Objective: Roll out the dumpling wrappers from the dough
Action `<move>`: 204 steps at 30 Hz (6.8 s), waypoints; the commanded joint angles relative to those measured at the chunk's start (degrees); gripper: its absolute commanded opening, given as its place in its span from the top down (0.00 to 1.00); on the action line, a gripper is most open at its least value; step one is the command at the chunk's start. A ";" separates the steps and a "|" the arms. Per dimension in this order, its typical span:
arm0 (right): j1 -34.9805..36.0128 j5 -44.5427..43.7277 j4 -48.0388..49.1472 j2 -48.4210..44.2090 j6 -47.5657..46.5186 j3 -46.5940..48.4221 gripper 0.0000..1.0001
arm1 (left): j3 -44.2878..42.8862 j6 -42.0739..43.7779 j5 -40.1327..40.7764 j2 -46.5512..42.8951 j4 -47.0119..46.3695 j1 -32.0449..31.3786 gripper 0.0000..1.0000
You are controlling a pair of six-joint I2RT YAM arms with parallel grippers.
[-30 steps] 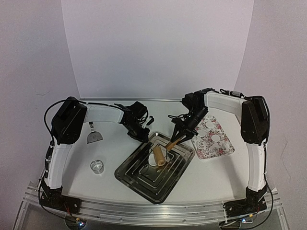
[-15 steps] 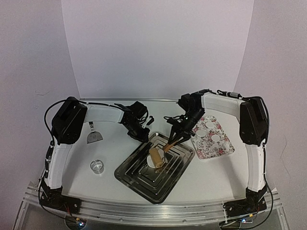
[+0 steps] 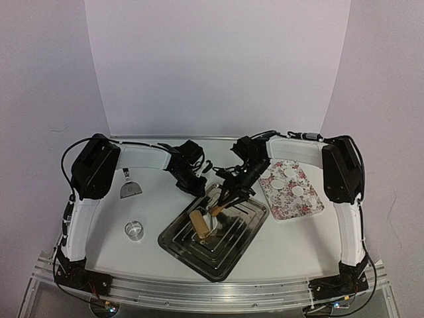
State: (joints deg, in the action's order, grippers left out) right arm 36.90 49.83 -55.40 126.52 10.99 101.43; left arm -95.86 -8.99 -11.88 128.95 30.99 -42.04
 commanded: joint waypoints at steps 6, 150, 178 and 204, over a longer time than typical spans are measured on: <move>-4.20 -24.87 -7.55 1.79 1.29 -9.61 1.00 | 3.33 1.48 3.24 1.31 2.76 -0.06 1.00; -6.66 -36.37 -4.17 8.67 7.05 -19.52 1.00 | 3.66 0.12 3.82 3.06 0.92 3.63 1.00; -0.20 -37.24 -4.21 10.80 7.68 -12.59 1.00 | 3.29 -0.60 3.37 2.83 0.76 3.63 1.00; -5.53 -38.97 -5.31 6.68 4.69 -17.79 1.00 | 7.36 -2.41 4.83 0.25 -0.01 4.35 1.00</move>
State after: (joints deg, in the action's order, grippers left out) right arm 31.53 55.64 -54.20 123.84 12.58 89.25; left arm -91.35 -10.35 -15.45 127.43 25.66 -39.65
